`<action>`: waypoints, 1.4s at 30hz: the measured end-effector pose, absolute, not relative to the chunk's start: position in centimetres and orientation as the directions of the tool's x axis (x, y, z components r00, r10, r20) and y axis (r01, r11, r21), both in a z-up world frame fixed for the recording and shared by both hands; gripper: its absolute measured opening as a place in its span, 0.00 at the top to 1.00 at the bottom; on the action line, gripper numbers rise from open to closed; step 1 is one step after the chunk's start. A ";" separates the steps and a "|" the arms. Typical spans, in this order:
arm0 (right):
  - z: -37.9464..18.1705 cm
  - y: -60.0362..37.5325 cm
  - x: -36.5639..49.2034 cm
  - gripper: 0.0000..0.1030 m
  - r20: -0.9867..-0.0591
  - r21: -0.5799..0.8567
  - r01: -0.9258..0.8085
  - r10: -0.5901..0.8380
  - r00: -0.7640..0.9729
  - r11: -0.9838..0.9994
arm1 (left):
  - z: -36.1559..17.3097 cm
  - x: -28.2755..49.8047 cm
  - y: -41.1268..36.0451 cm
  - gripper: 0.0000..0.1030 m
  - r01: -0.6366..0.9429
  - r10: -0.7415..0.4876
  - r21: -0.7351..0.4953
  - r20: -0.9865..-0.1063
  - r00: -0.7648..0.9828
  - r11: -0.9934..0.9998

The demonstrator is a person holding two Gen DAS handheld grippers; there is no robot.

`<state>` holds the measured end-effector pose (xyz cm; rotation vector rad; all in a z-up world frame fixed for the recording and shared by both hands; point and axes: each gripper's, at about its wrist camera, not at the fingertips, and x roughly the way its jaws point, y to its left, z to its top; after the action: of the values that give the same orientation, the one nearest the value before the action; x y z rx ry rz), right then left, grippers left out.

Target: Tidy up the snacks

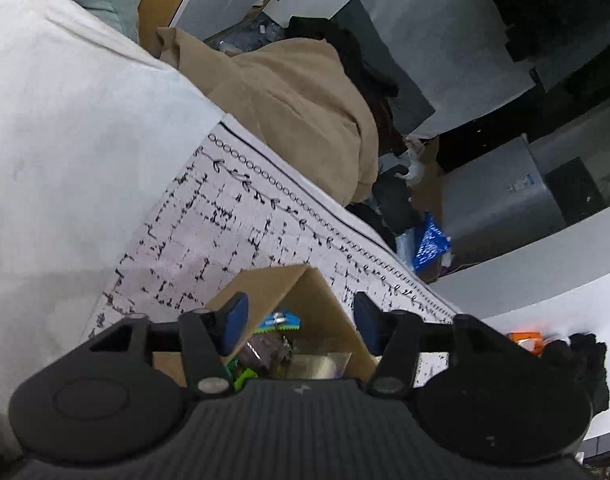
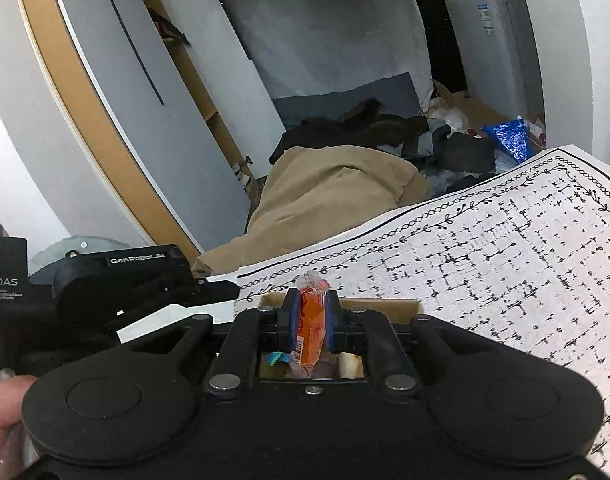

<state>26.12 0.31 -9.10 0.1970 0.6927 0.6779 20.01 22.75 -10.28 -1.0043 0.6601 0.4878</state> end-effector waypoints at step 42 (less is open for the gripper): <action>-2.9 -3.5 15.7 0.51 -0.575 0.371 -0.379 0.530 0.623 0.848 | -2.4 12.0 19.3 0.10 -0.524 0.006 -0.447 -0.757 0.654 0.725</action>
<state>15.70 -3.50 -2.94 0.2227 0.7292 0.5270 12.01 19.26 -2.38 -0.7087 0.8130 0.3311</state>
